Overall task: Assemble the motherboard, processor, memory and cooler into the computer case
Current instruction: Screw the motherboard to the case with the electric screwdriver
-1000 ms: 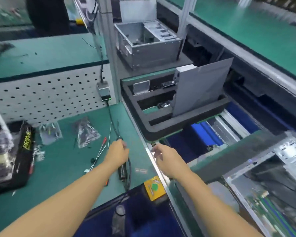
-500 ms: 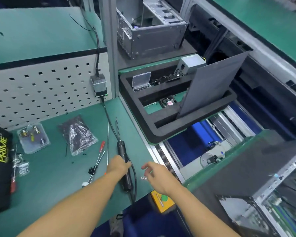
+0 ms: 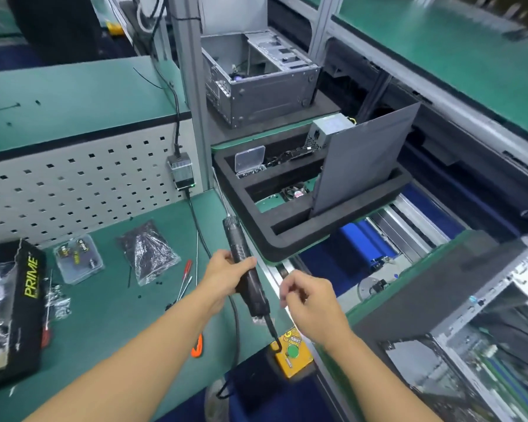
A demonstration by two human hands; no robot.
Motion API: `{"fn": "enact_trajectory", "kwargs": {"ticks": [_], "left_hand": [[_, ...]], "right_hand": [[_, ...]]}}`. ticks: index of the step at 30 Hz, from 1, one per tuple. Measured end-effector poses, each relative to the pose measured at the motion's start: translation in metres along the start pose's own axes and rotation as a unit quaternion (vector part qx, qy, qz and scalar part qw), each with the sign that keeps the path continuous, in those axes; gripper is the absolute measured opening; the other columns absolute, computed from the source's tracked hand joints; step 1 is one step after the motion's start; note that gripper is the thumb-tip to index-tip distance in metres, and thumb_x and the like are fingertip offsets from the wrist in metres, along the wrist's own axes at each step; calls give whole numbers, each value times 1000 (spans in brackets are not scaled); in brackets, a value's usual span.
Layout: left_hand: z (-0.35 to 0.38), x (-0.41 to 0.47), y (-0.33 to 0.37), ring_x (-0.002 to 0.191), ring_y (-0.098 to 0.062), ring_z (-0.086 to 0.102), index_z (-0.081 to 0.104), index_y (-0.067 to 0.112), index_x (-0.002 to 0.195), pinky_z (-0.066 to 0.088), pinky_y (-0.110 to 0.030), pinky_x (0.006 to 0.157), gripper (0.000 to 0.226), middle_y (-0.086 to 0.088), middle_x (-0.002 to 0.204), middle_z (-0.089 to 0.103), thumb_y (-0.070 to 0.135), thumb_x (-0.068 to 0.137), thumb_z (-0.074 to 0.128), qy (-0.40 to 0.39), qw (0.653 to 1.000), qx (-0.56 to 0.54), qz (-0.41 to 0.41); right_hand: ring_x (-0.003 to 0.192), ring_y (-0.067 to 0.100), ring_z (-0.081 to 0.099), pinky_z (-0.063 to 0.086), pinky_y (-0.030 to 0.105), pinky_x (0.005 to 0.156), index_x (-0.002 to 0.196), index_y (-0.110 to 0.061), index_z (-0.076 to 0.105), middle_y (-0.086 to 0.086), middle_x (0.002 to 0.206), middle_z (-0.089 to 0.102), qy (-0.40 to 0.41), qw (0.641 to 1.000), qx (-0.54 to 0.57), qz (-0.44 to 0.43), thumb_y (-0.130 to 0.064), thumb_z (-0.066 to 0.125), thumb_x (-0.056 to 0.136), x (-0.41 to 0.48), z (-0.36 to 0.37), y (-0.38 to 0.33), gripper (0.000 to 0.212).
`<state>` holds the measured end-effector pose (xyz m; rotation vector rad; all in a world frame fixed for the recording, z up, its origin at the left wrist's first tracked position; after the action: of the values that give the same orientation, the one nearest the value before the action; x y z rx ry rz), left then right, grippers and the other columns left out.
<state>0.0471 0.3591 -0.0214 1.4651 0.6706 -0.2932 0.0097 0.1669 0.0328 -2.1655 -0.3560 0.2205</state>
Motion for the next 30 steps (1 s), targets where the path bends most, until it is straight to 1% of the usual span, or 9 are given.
{"fn": "enact_trajectory", "kwargs": {"ticks": [2,5,7,11,14,18,23,27,30], "left_hand": [[8,-15,19,65,-14,68,56,17,96,51,-25,48,38,-7,89,68,30,71,81,15,999,27,41],[23,-38,43,60,-6,65,62,23,90,46,-19,49,31,2,79,69,36,67,78,-13,990,104,99],[37,-55,54,57,-2,63,62,24,93,45,-17,49,33,6,77,67,37,66,74,-55,982,140,111],[72,-87,71,76,-11,70,61,26,106,59,-34,71,28,-2,93,72,33,79,67,-180,961,165,127],[98,-114,83,100,-19,70,66,36,109,56,-40,87,21,-1,105,73,41,92,56,-316,924,164,137],[117,-135,100,94,-27,71,67,13,109,57,-34,74,30,-17,100,72,17,101,38,-416,900,118,54],[140,-155,121,88,-12,70,64,-5,103,56,-24,78,31,-19,100,68,-12,93,35,-444,861,221,116],[160,-166,142,95,-30,70,72,8,104,54,-44,90,24,-18,104,72,6,95,49,-453,843,261,123],[179,-178,154,94,-30,70,69,18,112,57,-42,82,34,-11,108,72,39,97,46,-494,772,377,135]], "right_hand": [[68,5,58,38,10,62,82,-29,59,-16,75,63,-33,997,-38,-59,-3,45,82,-14,-6,-2,31],[89,-1,53,47,19,75,110,-21,60,-19,103,55,48,988,-86,-117,6,45,82,-22,-21,1,42],[108,9,49,53,32,86,130,-22,52,-6,127,47,100,964,-183,-165,12,54,74,-23,-31,2,66],[134,24,31,27,34,110,145,-31,43,8,153,32,133,910,-320,-229,1,44,73,-27,-55,-8,79],[139,30,32,15,37,115,151,-32,32,12,159,32,101,906,-349,-218,-9,36,73,-31,-78,-19,82],[126,31,49,19,38,112,156,-28,24,10,146,49,52,892,-408,-187,-2,57,67,-37,-121,-27,98],[87,27,55,40,38,82,155,-26,22,4,109,57,99,857,-466,-195,-17,33,75,-62,-155,-31,82],[87,25,61,43,39,69,155,-32,21,-3,107,61,166,836,-502,-149,-37,70,79,-83,-177,-22,90],[82,23,60,42,37,68,152,-27,35,-5,94,63,240,816,-508,-132,-37,65,81,-103,-193,-22,78]]}}
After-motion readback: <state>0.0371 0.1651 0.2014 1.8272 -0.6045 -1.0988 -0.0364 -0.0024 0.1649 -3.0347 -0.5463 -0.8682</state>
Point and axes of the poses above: each hand's wrist, its own x-axis towards the middle knuckle, its own z-axis out of the palm, y = z × x, the point moved 1 cm from there along x, towards the middle knuckle
